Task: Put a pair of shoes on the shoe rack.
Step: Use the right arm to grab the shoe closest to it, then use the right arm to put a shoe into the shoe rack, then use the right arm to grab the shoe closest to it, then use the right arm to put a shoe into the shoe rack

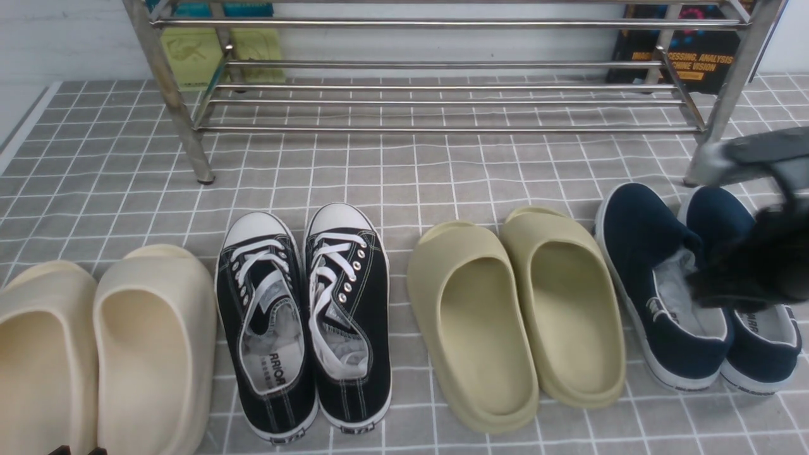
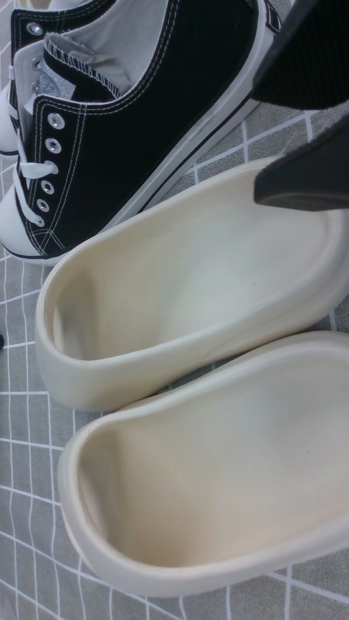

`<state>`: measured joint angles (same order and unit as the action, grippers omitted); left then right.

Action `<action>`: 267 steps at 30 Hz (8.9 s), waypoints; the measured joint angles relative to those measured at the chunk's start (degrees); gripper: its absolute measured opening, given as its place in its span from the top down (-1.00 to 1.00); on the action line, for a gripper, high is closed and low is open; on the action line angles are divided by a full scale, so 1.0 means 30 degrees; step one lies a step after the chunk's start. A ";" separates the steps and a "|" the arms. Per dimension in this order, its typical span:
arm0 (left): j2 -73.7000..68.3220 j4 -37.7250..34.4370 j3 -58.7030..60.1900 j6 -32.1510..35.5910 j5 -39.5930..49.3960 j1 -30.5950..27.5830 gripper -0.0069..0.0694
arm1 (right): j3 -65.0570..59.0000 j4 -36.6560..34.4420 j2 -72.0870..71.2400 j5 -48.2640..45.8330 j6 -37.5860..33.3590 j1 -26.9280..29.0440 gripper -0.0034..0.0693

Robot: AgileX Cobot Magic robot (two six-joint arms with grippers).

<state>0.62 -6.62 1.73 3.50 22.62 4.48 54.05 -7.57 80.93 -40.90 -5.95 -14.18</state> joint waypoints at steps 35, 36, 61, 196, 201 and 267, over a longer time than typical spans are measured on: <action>0.0000 0.0000 0.0000 0.0000 0.0000 0.0000 0.19 | 0.8045 0.1968 0.4431 -0.3131 0.1395 -0.1721 0.78; 0.0000 0.0000 0.0000 0.0000 0.0000 0.0000 0.19 | 0.8949 0.2184 0.5031 -0.3028 0.1395 -0.1745 0.78; 0.0000 0.0000 0.0000 0.0000 0.0000 0.0000 0.19 | 2.6278 0.4081 1.7892 -0.6613 0.1805 -0.1631 0.78; 0.0000 0.0000 0.0000 0.0000 0.0000 0.0000 0.19 | 2.3232 0.7780 1.5972 -0.5868 0.3402 0.0363 -0.21; 0.0000 0.0000 0.0000 0.0000 0.0000 0.0000 0.19 | 2.3232 0.7544 1.5103 -0.6680 0.3386 0.0363 -0.61; 0.0000 0.0000 0.0000 0.0000 0.0000 -0.0020 0.19 | 1.6316 0.1620 0.9410 -0.1614 0.2334 0.0335 -0.41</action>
<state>0.62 -6.62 1.73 3.50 22.62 4.42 103.00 -2.71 109.16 -45.75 1.05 -13.18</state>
